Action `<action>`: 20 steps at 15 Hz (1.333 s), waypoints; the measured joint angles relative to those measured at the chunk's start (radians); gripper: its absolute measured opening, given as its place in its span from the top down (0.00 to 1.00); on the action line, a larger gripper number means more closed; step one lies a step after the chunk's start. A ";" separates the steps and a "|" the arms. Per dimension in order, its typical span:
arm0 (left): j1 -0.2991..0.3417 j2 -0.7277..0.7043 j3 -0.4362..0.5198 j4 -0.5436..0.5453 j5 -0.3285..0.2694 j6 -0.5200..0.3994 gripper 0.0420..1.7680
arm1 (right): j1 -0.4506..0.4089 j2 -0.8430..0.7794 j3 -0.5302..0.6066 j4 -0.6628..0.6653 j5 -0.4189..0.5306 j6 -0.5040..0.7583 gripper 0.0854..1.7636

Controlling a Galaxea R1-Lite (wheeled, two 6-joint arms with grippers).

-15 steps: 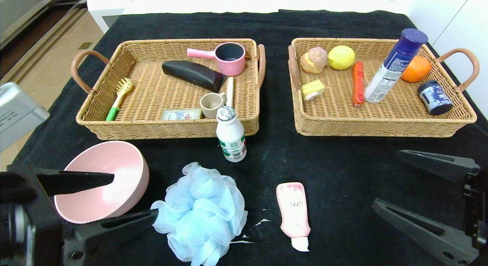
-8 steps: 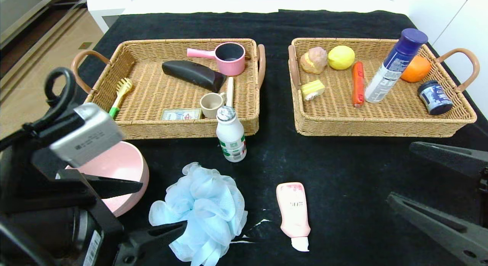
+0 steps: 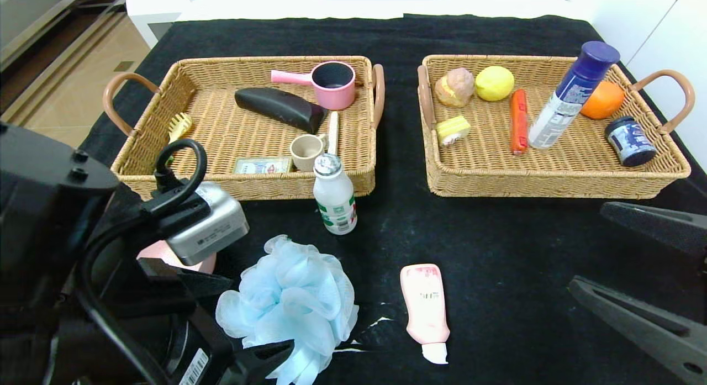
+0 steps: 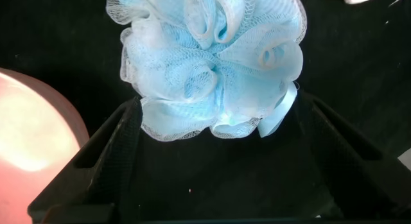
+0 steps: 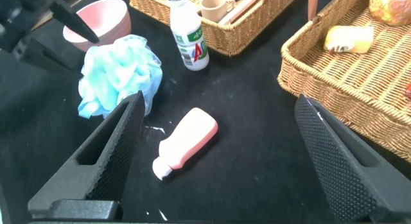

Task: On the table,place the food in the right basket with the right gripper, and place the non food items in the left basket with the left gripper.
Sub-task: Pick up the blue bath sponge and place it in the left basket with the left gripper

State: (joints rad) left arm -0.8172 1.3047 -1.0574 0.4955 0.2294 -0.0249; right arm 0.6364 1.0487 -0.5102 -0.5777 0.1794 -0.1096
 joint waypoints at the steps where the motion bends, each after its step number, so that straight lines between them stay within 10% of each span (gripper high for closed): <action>1: 0.000 0.011 0.002 -0.009 0.001 0.000 0.03 | 0.000 0.000 0.000 0.001 0.000 0.000 0.04; 20: 0.015 0.182 0.025 -0.092 0.046 -0.012 0.03 | -0.011 0.005 0.007 0.003 -0.001 0.000 0.04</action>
State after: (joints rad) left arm -0.8019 1.4866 -1.0323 0.4036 0.2751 -0.0368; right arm 0.6253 1.0534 -0.5032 -0.5749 0.1785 -0.1096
